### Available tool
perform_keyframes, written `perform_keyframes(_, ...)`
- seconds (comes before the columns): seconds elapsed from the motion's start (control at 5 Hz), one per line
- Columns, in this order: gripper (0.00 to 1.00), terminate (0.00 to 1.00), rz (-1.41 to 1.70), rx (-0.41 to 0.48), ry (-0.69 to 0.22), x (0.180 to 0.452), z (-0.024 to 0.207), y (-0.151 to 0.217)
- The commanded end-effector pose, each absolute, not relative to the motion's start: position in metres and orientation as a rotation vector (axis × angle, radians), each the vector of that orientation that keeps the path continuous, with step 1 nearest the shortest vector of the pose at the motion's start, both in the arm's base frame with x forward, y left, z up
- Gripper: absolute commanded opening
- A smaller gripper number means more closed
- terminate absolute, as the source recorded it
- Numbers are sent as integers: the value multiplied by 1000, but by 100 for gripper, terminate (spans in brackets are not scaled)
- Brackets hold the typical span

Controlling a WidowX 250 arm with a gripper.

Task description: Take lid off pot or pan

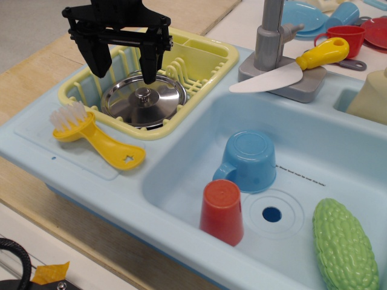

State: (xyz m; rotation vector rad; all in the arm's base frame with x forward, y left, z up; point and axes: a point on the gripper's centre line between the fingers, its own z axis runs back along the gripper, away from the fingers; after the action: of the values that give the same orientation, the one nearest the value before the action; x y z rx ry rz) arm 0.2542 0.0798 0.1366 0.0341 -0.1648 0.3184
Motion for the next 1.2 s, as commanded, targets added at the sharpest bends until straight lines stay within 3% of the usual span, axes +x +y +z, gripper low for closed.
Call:
perform_keyframes(0.0, 100, 0, 318, 34, -165, 254, 137, 80)
perform_keyframes(0.8, 100, 0, 306, 13, -112, 276, 105, 76)
perform_keyframes(1.0, 0, 0, 305, 16, -123, 278, 104, 76)
